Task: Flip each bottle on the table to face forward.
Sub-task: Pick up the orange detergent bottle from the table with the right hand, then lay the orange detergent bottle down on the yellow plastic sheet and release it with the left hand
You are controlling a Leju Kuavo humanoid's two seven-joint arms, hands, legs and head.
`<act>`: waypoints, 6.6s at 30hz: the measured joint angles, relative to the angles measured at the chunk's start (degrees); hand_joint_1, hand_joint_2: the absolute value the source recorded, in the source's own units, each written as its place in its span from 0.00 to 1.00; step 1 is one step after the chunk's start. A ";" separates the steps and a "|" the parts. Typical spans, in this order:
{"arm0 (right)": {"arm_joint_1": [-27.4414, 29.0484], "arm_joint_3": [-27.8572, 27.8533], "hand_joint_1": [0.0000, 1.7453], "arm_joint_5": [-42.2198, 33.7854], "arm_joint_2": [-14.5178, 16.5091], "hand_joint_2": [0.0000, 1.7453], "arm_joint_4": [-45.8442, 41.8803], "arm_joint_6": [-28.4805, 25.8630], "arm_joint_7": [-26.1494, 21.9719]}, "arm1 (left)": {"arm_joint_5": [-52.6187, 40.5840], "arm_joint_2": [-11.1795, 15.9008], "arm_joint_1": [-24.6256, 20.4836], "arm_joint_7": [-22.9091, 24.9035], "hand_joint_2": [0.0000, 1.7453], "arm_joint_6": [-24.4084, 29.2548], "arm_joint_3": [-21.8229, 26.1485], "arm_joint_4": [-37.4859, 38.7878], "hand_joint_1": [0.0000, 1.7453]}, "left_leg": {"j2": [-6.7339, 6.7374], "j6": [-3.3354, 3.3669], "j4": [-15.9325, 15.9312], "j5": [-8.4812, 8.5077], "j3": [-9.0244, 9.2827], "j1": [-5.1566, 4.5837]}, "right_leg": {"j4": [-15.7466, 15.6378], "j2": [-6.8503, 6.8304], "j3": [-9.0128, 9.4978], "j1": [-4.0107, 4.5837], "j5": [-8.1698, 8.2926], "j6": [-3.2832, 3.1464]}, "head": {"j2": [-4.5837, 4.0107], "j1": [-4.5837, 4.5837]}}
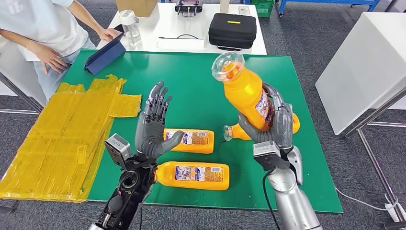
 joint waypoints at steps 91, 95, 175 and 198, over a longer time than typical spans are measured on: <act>-0.67 9.19 1.00 6.86 9.32 1.00 12.20 -1.87 -0.84 | -14.02 -3.35 -9.73 7.69 1.00 3.51 -8.97 11.27 0.00 | -0.02 -0.02 0.00 0.02 -0.12 -0.01 | 0.00 -0.02 -0.11 0.00 0.01 0.00 | 0.01 0.00; -0.61 9.38 1.00 7.05 9.27 1.00 12.16 -1.75 -0.78 | -13.33 -3.35 -9.32 7.31 1.00 3.53 -8.82 11.22 0.00 | -0.03 -0.02 0.00 0.01 -0.12 -0.01 | 0.00 -0.02 -0.11 0.00 0.01 0.00 | 0.01 0.00; 4.65 12.06 0.00 1.18 7.59 1.00 1.56 -7.41 -0.88 | -8.64 -3.78 -8.55 5.46 1.00 6.11 -10.27 8.59 1.00 | -0.11 -0.02 0.00 0.01 -0.19 -0.01 | 0.00 -0.04 -0.13 -0.01 0.00 0.01 | -0.01 0.01; 5.55 11.08 0.00 2.99 7.61 0.75 -0.26 -9.68 -1.12 | -8.81 -4.10 -8.88 5.39 1.00 5.96 -9.82 8.66 1.00 | -0.13 -0.02 0.00 0.01 -0.19 -0.01 | 0.00 -0.05 -0.13 -0.01 0.00 0.01 | 0.01 0.01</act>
